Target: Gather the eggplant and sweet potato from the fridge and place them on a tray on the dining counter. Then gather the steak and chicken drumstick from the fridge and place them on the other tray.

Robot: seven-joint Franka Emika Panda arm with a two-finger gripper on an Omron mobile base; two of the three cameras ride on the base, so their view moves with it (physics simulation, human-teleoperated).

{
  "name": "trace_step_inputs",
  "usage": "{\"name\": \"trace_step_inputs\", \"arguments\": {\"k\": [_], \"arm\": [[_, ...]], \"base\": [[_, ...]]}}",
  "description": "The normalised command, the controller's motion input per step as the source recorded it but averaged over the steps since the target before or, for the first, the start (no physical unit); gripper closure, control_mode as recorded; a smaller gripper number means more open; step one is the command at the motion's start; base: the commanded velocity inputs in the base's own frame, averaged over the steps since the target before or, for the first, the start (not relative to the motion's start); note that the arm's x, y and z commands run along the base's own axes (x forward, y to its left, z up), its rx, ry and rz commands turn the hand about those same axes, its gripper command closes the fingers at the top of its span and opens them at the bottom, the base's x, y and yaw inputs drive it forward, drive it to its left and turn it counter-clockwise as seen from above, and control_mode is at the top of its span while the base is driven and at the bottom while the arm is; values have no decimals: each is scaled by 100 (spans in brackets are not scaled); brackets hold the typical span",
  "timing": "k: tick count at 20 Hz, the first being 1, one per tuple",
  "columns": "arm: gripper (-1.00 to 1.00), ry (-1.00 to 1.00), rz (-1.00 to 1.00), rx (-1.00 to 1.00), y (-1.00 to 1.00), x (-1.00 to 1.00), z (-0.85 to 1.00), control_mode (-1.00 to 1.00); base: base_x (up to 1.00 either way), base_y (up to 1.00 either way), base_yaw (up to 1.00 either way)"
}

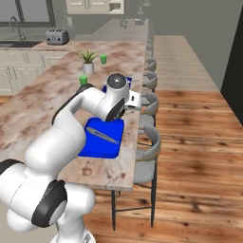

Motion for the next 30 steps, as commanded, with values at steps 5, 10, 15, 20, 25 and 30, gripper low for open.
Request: {"name": "trace_step_inputs", "arguments": {"k": [5, 10, 15, 20, 25, 30], "arm": [[100, 0, 0, 0, 0, 0, 0, 100], [100, 2, 0, -1, 3, 2, -2, -100], [100, 9, 0, -4, 46, 24, -2, -100], [100, 14, -1, -1, 65, 23, -4, -100], [100, 11, 0, 0, 44, -10, -23, -100], [100, 5, 0, 0, 33, -42, -27, -100]], "base": [[0, 0, 0], [0, 0, 0], [0, 0, 0], [0, 0, 0], [0, 0, 0], [0, 0, 0]]}}
